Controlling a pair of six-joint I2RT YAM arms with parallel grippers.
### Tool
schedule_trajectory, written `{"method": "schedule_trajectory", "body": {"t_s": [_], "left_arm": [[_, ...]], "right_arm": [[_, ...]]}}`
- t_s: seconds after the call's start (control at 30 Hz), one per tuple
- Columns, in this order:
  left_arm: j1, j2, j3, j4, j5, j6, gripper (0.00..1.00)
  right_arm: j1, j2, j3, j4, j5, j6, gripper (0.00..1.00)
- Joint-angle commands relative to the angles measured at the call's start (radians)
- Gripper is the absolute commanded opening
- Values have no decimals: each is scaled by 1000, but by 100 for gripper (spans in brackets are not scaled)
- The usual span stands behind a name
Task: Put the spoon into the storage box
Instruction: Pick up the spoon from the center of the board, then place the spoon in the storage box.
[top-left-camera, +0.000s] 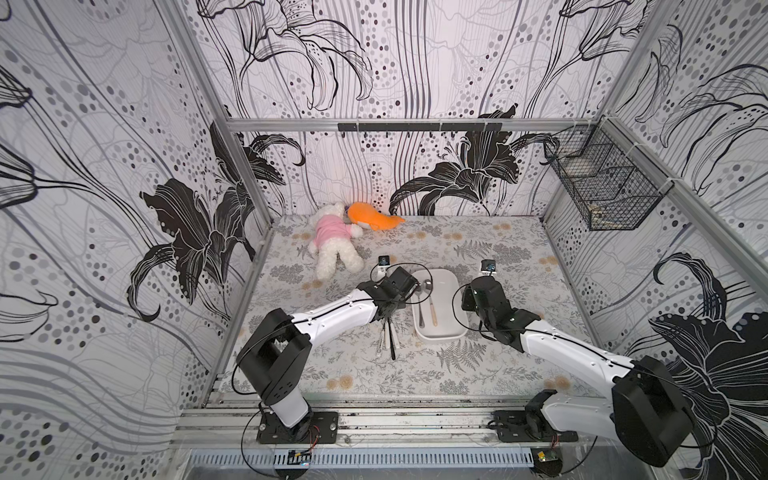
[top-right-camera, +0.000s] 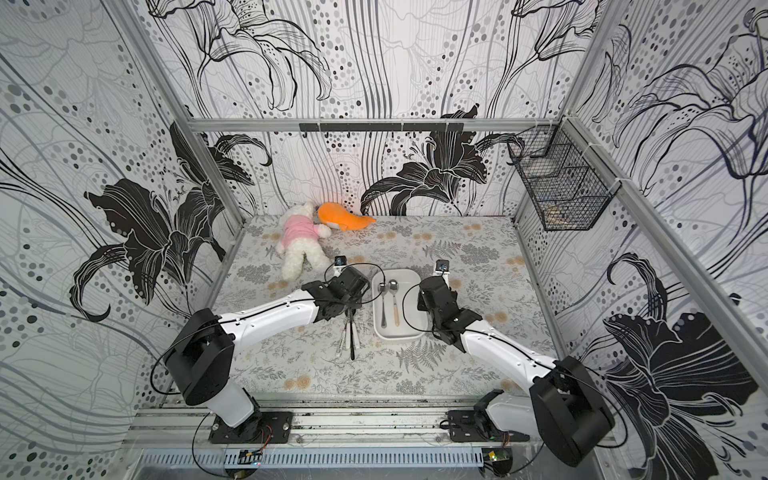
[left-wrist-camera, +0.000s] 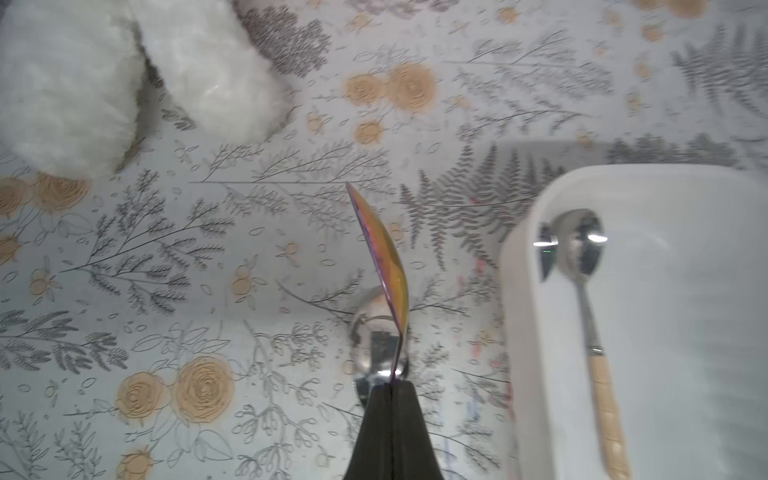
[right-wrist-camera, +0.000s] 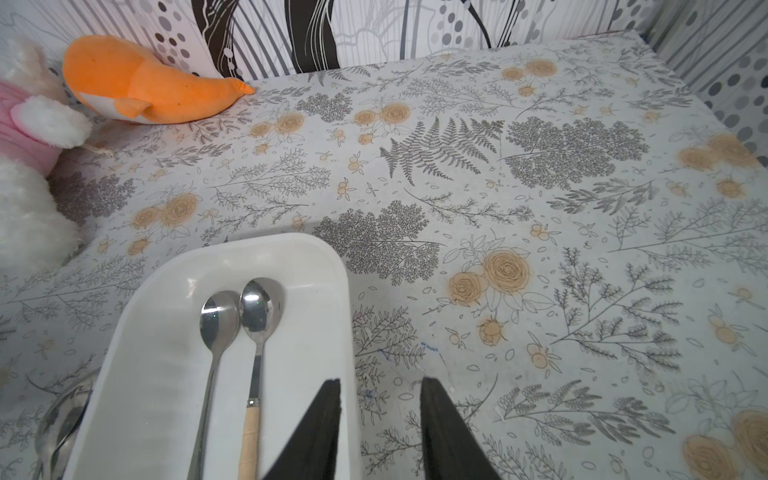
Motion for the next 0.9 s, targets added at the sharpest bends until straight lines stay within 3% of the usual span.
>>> {"method": "schedule_trajectory", "body": {"t_s": [0.0, 0.17, 0.43, 0.6, 0.87], "left_arm": [[-58, 45, 104, -10, -18, -16, 0], [-133, 183, 289, -40, -12, -18, 0], [-176, 451, 559, -117, -15, -21, 0], [-177, 563, 664, -197, -57, -33, 0], [-179, 636, 702, -200, -58, -44, 0]], "right_arm": [[-23, -27, -19, -34, 52, 44, 36], [-69, -99, -60, -47, 90, 91, 36], [-148, -158, -94, -82, 89, 145, 35], [-154, -158, -94, -86, 83, 147, 35], [-156, -154, -93, -77, 66, 145, 34]]}}
